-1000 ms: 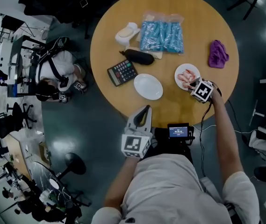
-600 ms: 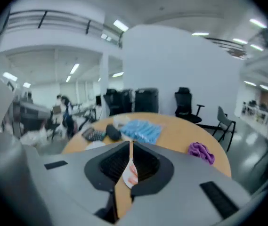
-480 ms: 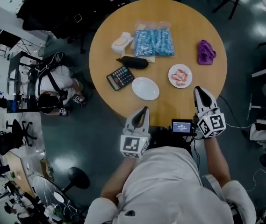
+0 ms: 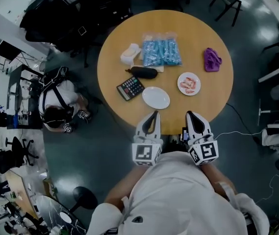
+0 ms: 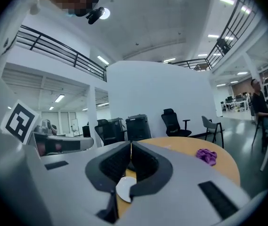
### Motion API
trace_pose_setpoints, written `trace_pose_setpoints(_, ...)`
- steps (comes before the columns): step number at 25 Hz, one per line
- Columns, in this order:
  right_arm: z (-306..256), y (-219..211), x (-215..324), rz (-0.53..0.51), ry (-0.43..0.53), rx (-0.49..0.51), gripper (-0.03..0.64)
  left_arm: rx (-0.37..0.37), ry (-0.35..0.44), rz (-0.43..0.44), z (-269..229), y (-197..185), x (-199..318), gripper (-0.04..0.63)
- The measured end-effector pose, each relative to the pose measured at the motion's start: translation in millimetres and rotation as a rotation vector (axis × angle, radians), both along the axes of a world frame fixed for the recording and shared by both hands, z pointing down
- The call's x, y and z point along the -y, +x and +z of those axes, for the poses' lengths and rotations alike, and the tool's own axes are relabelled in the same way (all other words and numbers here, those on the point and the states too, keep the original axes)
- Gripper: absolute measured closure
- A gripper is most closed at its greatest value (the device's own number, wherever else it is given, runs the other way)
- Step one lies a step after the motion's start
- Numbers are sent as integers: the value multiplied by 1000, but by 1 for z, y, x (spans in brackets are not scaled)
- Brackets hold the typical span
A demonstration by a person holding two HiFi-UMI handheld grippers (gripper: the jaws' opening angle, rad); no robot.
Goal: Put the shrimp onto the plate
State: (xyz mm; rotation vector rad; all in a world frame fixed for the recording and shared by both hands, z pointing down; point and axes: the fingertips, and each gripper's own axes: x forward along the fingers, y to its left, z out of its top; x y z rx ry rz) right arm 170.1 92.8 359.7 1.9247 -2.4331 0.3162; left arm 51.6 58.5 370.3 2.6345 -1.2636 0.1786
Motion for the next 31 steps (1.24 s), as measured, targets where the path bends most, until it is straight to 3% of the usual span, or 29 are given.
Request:
trace_pose_setpoints(9, 4, -35, -12, -123, -30, -56, 600, -16, 7, 25, -4, 2, -10, 588)
trace_pose_setpoints(15, -11, -19, -8, -84, 9, -43, 600, -17, 19, 30, -8, 7, -11, 588)
trace_pose_setpoints(21, -41, 4, -4, -26, 73, -31, 600, -1, 86, 32, -26, 9, -14, 588)
trace_pose_setpoints(27, -50, 7, -5, -14, 94, -18, 600, -27, 76, 14, -33, 7, -14, 588)
trace_pose_setpoints(31, -49, 9, -8, -9, 90, -18, 600, 0, 114, 40, -26, 7, -16, 588)
